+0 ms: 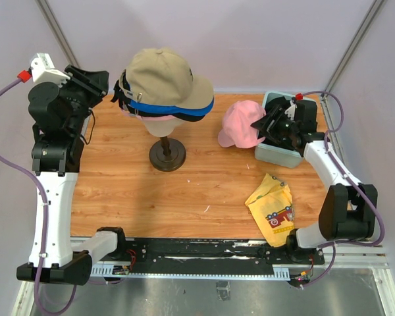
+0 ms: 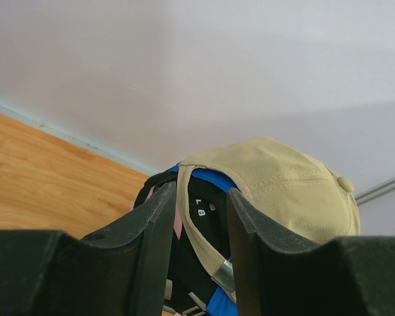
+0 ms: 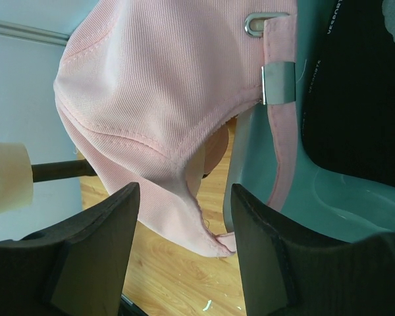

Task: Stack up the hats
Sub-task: Pick up the hat from the center of the board.

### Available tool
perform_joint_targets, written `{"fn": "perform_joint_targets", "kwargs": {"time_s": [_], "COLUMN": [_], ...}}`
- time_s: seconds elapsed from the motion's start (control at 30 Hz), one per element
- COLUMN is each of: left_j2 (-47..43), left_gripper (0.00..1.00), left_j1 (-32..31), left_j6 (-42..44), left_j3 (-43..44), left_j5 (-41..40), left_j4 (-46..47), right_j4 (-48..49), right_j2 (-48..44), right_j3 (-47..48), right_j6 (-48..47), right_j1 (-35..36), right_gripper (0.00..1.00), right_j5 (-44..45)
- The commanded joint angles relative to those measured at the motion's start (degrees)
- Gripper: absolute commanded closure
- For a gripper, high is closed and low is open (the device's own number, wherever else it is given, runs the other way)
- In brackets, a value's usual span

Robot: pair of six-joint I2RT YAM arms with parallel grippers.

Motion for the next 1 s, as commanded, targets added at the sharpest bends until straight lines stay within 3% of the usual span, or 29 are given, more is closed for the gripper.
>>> {"fn": "perform_joint_targets", "kwargs": {"time_s": [0.0,0.37,0.5,0.63,0.87,0.97], "left_j2": [-1.2,-1.0,-1.1,-1.3,-1.9,-2.0], "left_gripper": [0.59,0.59,0.59,0.59,0.59,0.59], "left_j1": [0.1,0.1,0.1,0.1,0.1,0.1], "left_j6": [0.9,1.2,1.4,1.7,1.9,2.5], "left_j3": [-0.8,-1.4,-1.7,-1.7,-1.7,-0.9], "left_j5": [-0.4,-0.5,-0.7,-1.0,-1.4,-1.6], "left_j4": [3.3,4.2,4.2,4.0,3.4,3.0], "right_j4": [3.3,7.8,10.1,11.6,12.4,12.5], "right_j2": [0.9,3.3,4.2,5.1,4.3,3.0], "right_j3": [1.9,1.8,1.9,2.2,2.2,3.0], "right_j6": [1.0,3.0,4.0,5.0,5.6,5.9], "right_j1": [-1.1,-1.1,-1.1,-1.1,-1.1,-1.1], "right_gripper": [0.41,0.42,0.47,0.58,0.95,0.99], "right_j5": [-0.9,-2.2,-3.1,-4.5,-6.5,-7.3]}}
